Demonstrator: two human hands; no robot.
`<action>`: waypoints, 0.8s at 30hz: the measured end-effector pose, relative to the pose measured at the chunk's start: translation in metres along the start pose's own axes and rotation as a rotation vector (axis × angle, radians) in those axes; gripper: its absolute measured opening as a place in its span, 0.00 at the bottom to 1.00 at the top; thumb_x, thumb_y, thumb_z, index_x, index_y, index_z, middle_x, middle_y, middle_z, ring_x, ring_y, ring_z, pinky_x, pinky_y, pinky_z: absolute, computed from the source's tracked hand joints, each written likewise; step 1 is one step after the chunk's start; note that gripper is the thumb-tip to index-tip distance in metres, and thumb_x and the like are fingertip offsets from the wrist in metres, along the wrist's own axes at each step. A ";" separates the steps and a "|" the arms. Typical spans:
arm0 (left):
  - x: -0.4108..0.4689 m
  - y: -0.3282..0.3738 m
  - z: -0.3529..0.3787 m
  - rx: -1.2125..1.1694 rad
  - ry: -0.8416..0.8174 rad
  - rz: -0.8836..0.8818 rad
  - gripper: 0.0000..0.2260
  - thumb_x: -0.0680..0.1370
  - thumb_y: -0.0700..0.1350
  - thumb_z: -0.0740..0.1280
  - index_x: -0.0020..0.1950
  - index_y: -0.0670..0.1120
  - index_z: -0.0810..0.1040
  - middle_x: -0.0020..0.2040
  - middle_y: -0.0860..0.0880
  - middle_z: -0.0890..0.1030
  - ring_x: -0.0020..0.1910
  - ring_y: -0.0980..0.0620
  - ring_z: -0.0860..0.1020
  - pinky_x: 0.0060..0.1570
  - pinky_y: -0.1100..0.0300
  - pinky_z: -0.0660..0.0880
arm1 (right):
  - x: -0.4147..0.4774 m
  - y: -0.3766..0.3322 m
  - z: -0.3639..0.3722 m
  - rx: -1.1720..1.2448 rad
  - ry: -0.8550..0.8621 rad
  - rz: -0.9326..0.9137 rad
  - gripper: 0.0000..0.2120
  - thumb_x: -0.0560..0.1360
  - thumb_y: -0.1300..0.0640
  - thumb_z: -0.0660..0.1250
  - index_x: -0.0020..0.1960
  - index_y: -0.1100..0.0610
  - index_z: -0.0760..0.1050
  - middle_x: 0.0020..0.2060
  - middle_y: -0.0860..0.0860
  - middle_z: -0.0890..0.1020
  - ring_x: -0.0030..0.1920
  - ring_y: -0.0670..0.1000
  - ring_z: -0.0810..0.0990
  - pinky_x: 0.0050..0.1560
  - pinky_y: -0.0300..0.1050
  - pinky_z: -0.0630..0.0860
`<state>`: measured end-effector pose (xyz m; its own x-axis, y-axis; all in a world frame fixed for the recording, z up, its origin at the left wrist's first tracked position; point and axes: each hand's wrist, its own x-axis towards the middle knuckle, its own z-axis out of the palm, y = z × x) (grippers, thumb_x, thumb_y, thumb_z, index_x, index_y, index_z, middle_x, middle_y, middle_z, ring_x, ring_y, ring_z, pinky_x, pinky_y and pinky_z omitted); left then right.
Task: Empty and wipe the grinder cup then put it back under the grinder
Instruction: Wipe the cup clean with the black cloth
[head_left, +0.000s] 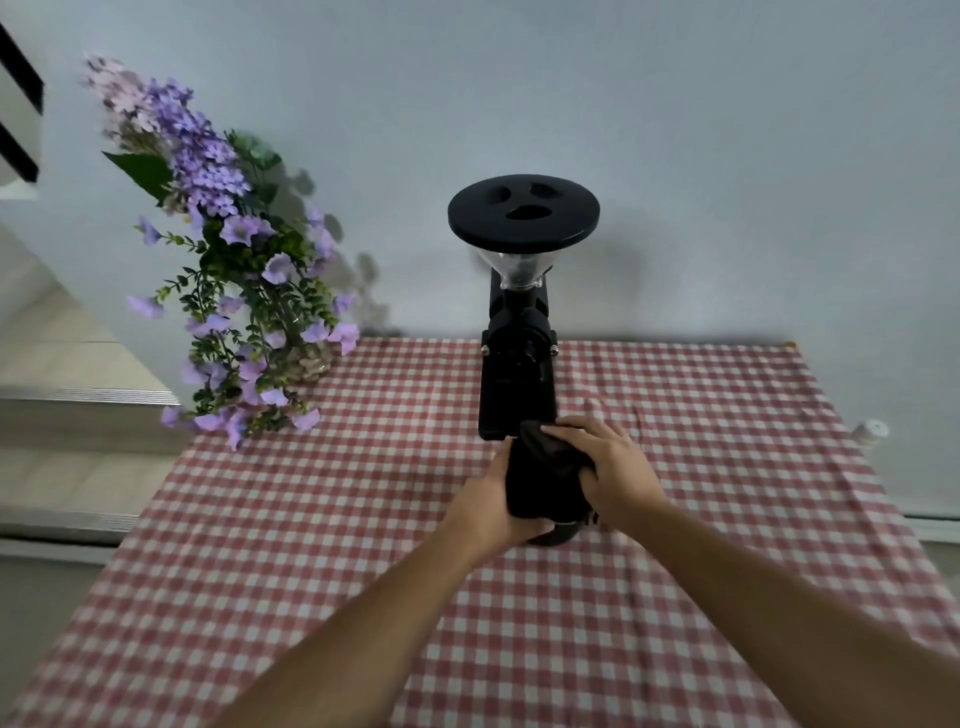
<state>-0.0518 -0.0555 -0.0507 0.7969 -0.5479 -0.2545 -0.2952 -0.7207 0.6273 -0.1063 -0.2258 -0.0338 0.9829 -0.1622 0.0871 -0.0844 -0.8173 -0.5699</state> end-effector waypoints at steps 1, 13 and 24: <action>0.001 0.001 -0.002 0.031 0.007 -0.002 0.47 0.69 0.58 0.75 0.78 0.57 0.48 0.66 0.50 0.76 0.59 0.49 0.78 0.57 0.55 0.76 | 0.000 0.000 0.000 -0.052 -0.027 -0.014 0.29 0.73 0.68 0.57 0.69 0.44 0.69 0.69 0.45 0.70 0.65 0.53 0.68 0.62 0.48 0.71; 0.031 0.002 -0.025 0.359 -0.154 0.166 0.56 0.63 0.64 0.77 0.80 0.56 0.45 0.80 0.56 0.53 0.76 0.49 0.60 0.69 0.50 0.66 | -0.029 -0.002 0.018 -0.032 -0.265 -0.150 0.30 0.76 0.69 0.58 0.70 0.42 0.65 0.74 0.39 0.60 0.71 0.54 0.61 0.71 0.49 0.63; 0.030 0.006 -0.025 0.498 -0.107 0.188 0.56 0.63 0.68 0.74 0.80 0.54 0.45 0.80 0.55 0.54 0.76 0.52 0.60 0.69 0.50 0.65 | -0.036 -0.007 0.032 -0.041 -0.181 -0.141 0.29 0.75 0.70 0.58 0.71 0.46 0.67 0.73 0.44 0.65 0.67 0.55 0.66 0.67 0.52 0.69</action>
<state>-0.0162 -0.0652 -0.0360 0.6556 -0.7085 -0.2614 -0.6623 -0.7057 0.2517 -0.1363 -0.1967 -0.0588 0.9985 0.0536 0.0137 0.0528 -0.8471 -0.5288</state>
